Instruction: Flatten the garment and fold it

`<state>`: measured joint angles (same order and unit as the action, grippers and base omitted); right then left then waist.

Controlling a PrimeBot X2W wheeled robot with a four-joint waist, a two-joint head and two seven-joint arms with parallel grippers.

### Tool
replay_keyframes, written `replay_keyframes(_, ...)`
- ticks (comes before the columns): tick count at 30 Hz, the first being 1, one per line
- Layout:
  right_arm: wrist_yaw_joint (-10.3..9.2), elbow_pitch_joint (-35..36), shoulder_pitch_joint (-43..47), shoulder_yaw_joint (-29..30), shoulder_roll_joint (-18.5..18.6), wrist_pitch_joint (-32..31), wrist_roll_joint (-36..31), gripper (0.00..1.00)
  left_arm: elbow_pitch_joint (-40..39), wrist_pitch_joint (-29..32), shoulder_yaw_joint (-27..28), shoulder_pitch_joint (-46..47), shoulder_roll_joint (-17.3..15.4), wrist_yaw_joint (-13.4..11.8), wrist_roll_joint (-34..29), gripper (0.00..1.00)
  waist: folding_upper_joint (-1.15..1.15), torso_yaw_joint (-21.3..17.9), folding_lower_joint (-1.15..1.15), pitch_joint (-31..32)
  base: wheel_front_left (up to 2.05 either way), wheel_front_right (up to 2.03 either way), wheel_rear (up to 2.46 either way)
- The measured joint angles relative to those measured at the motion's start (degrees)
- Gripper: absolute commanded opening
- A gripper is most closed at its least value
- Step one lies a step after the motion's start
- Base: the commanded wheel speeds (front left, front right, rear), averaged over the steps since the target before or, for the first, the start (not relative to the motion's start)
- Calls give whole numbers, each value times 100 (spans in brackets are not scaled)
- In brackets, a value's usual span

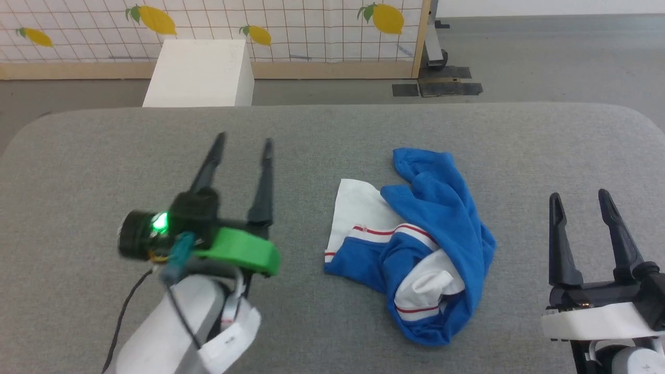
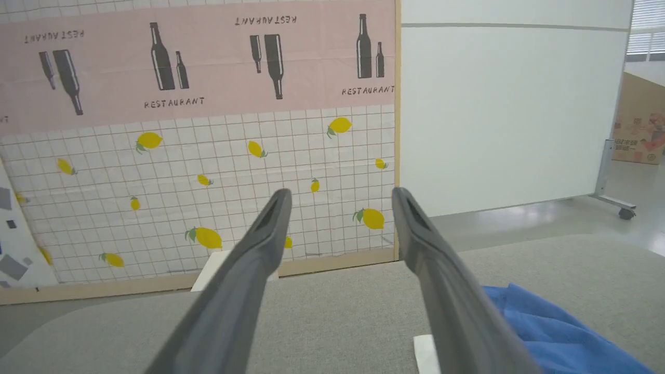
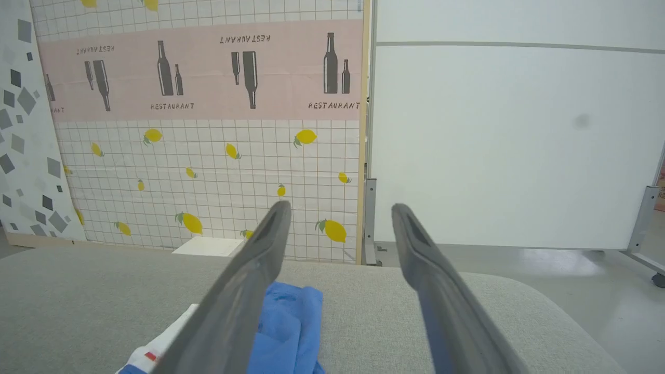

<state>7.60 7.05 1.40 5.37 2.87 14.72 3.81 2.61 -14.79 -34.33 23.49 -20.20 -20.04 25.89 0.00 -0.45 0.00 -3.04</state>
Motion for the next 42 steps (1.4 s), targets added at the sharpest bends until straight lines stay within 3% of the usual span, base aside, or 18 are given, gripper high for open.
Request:
replay_keyframes(7,0,-109,6,12,-1,0,19,100,-157,0,1339,-1238,311,456,-531,100,0,66,0,0,0,0,0)
replay_keyframes(17,0,-349,137,66,-1,0,110,100,103,0,2261,-2093,947,1101,-1251,100,0,83,0,97,0,0,0)
replay_keyframes(28,0,-504,245,48,-1,0,182,100,213,0,2789,-2345,1370,1696,-1737,100,0,74,0,193,0,0,0)
replay_keyframes(42,0,-553,246,18,-1,0,190,100,285,0,3054,-2346,1628,2005,-2005,100,0,79,0,198,0,0,0)
